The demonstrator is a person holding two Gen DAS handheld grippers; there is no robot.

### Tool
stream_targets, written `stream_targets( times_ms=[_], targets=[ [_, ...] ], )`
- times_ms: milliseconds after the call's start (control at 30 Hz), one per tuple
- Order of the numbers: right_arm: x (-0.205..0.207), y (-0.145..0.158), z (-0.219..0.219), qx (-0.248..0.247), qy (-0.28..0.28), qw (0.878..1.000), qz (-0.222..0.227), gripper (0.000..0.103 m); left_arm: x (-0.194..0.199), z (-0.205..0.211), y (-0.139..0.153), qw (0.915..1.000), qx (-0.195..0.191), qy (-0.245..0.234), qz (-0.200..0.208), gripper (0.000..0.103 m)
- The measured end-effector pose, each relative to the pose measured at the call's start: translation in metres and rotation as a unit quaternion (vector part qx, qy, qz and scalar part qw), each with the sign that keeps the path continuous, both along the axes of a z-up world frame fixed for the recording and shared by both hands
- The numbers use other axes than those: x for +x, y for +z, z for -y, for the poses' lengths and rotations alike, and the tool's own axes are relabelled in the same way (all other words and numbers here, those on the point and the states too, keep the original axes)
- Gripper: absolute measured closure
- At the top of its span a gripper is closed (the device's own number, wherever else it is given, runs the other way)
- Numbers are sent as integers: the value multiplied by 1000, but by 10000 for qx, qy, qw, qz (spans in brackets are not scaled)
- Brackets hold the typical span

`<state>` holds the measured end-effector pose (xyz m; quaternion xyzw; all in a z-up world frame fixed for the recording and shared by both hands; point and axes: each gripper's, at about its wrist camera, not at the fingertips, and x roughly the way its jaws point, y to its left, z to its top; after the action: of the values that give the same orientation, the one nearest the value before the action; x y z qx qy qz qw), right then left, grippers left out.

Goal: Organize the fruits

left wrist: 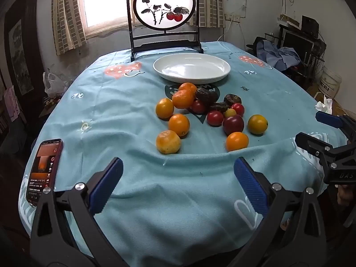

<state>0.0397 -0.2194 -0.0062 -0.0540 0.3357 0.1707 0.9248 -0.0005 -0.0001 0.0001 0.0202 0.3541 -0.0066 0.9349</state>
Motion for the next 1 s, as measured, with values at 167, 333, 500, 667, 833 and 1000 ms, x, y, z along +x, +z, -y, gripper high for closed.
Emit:
stream_targets(
  times_ms=[167, 333, 500, 667, 833, 1000],
  targets=[
    [1, 0, -1, -20, -15, 10000, -35, 1, -3, 2, 0, 10000, -52, 18, -16, 2],
    [0, 0, -1, -32, 5, 10000, -34, 1, 1, -3, -6, 9999, -98, 43, -109, 2],
    [0, 0, 0, -38, -12, 10000, -50, 1, 4, -4, -5, 9998, -83, 53, -167, 2],
    [0, -2, -1, -32, -18, 10000, -51, 1, 4, -5, -6, 9998, -85, 57, -170, 2],
    [2, -6, -7, -59, 8, 10000, -72, 1, 6, -3, -8, 9998, -38, 25, -195, 2],
    [3, -4, -3, -35, 31, 9999, -120, 1, 5, -2, -8, 9998, -26, 29, -197, 2]
  ],
)
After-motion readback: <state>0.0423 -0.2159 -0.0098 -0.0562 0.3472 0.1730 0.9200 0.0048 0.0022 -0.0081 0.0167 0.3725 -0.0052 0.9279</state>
